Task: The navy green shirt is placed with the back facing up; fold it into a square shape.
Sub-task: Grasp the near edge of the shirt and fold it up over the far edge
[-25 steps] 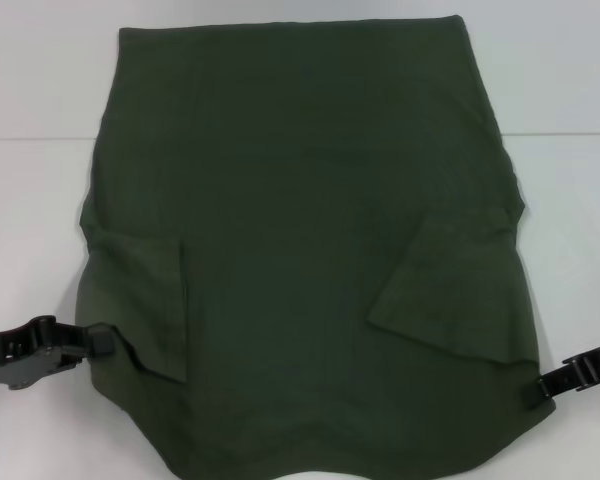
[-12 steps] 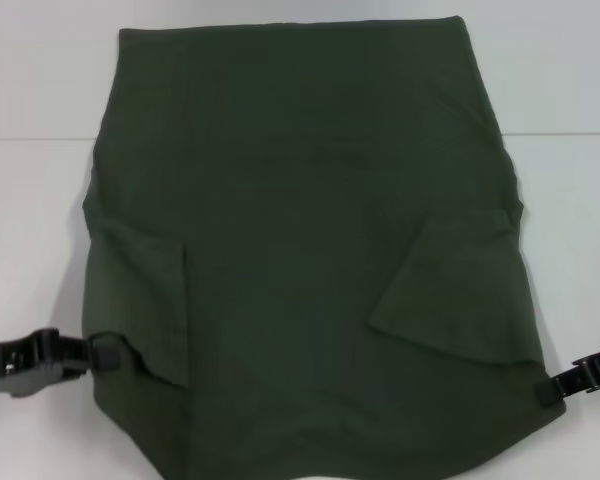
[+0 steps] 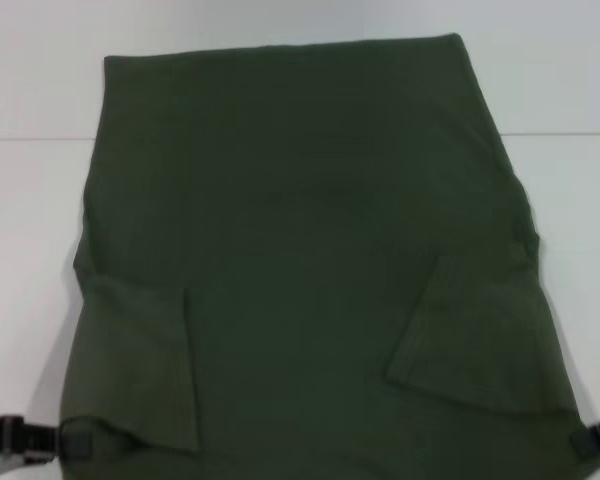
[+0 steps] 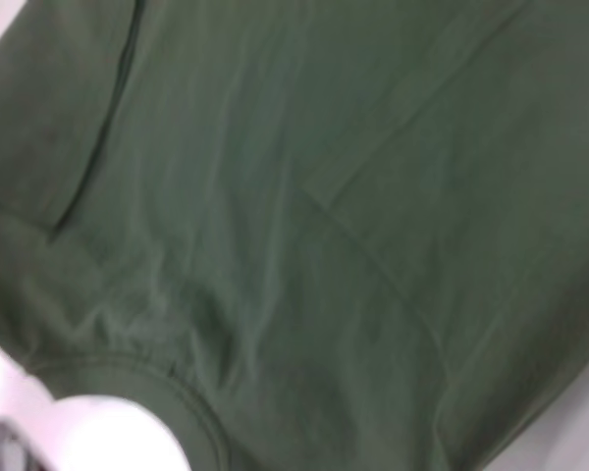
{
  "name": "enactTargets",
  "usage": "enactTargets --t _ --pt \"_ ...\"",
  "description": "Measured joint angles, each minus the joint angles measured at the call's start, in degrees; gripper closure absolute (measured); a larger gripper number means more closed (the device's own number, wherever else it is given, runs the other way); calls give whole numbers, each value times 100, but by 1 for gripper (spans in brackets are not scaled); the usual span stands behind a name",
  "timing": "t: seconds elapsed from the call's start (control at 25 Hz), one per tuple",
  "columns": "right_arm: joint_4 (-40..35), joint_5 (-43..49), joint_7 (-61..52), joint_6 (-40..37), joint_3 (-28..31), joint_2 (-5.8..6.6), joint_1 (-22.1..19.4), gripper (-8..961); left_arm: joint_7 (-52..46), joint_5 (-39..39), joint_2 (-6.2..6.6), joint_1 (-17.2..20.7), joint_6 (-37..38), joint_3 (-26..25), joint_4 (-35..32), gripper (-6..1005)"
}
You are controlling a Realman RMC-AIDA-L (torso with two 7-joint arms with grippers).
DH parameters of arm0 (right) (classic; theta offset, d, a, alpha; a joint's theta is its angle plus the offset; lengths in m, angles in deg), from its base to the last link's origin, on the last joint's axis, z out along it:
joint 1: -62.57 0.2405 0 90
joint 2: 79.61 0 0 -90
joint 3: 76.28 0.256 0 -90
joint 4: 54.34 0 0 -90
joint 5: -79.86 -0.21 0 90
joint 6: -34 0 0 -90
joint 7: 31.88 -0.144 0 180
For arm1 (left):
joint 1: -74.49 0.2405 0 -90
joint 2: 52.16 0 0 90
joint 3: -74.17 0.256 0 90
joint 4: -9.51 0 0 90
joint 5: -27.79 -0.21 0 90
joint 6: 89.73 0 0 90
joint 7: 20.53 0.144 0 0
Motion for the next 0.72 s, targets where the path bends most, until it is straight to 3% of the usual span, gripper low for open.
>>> enactTargets --t 0.2,0.4,0.52,0.72 --pt "-262 3 98 -426 13 -113 -319 938 121 -29 -60 372 371 -26 -284 972" --pt "-374 -66 187 -555 172 -156 -532 937 227 -91 -59 426 532 15 -280 972" --pt "-216 -399 308 -569 340 -99 -449 936 259 46 -14 296 553 -7 -188 972" --pt "192 -1600 383 -610 685 120 -165 934 -96 808 235 -289 482 -202 430 972"
